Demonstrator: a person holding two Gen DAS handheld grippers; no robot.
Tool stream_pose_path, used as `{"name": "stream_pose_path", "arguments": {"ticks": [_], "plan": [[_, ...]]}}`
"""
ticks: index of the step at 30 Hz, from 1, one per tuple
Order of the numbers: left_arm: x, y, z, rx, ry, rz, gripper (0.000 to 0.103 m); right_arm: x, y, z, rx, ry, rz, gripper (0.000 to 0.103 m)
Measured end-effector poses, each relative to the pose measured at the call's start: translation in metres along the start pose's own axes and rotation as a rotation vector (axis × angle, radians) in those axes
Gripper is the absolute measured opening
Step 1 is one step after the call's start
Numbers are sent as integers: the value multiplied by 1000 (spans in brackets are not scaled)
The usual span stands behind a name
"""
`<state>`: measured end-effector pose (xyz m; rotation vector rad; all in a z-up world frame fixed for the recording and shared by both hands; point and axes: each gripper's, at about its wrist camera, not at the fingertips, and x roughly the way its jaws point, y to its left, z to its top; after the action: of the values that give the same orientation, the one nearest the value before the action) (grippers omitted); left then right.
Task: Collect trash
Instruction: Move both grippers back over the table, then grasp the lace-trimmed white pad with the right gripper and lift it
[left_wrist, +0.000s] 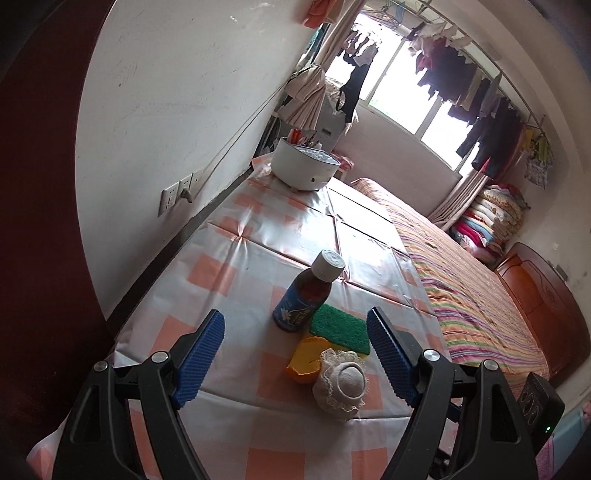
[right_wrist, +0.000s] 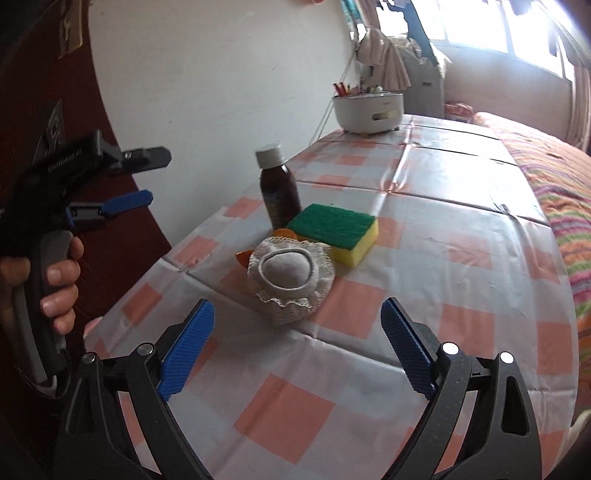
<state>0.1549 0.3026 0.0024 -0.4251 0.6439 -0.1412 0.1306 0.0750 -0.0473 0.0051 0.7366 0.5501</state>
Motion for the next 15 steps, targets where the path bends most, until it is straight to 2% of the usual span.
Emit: {"name": "stream_pose_path", "arguments": {"ticks": [5,15], "plan": [[6,7,-1,-16,18,7,77,36,4,6,-62,78,-6,90],[13,15,-2,-34,50,15,77,75,-19,26,-37,151,-16,90]]}}
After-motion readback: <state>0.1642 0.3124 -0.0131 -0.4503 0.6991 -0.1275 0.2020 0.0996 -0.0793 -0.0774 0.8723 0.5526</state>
